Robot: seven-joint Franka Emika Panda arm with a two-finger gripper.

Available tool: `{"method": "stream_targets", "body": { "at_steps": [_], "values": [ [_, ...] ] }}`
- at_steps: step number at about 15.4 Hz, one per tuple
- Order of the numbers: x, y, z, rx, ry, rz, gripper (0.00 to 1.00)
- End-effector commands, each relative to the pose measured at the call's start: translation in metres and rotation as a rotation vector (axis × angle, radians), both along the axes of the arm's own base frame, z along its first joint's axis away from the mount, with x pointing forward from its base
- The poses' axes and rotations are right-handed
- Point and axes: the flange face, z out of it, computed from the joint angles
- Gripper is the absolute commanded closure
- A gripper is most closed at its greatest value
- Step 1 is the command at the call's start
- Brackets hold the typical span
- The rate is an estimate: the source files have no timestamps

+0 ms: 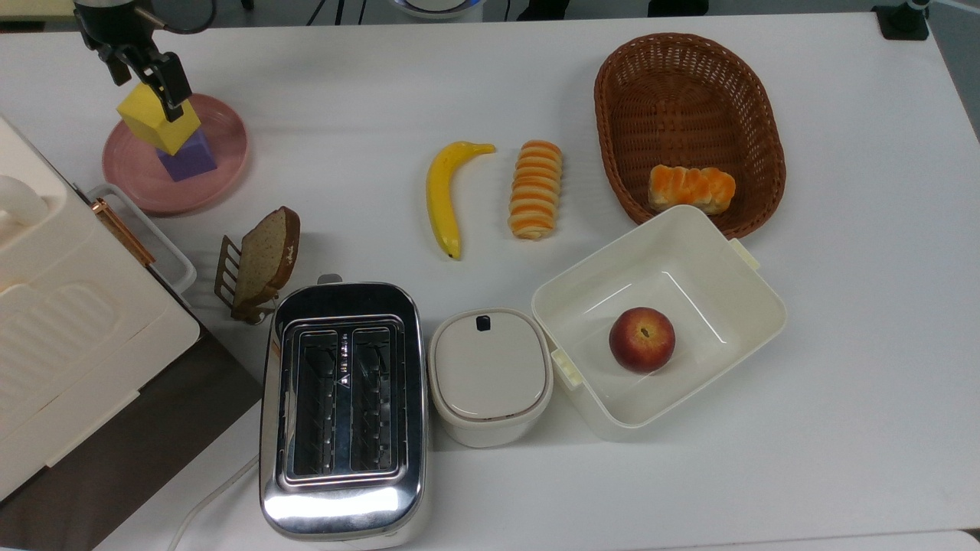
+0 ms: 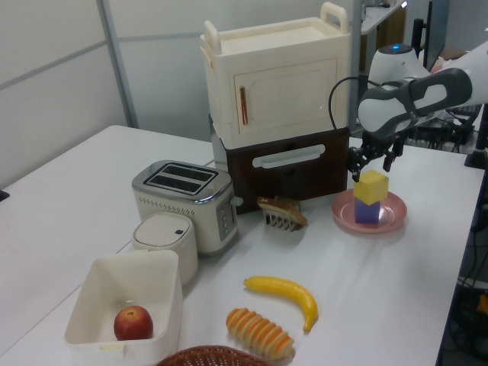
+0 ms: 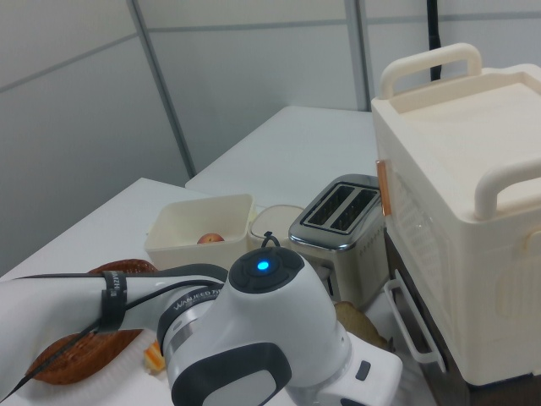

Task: Put the yellow cube on the table
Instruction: 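Lower the gripper and close it on the yellow cube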

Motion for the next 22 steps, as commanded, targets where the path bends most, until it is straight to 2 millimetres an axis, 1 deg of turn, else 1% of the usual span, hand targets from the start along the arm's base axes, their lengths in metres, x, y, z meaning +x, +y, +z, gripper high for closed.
{"method": "stream_targets", "body": {
  "at_steps": [1, 6, 17, 18, 19, 20, 21, 22],
  "values": [
    [-0.002, 0.001, -0.004, -0.023, -0.014, 0.025, 0.0],
    [-0.001, 0.001, -0.006, -0.023, -0.012, 0.025, 0.0],
    [0.003, 0.003, -0.023, -0.026, 0.02, 0.043, 0.0],
    [0.003, 0.003, -0.023, -0.031, 0.024, 0.048, 0.01],
    [0.003, 0.003, -0.023, -0.036, 0.027, 0.052, 0.31],
    [0.003, 0.003, -0.023, -0.036, 0.027, 0.052, 0.53],
    [0.003, 0.003, -0.023, -0.036, 0.027, 0.052, 0.62],
    [0.003, 0.003, -0.023, -0.037, 0.028, 0.055, 0.74]
  ]
}}
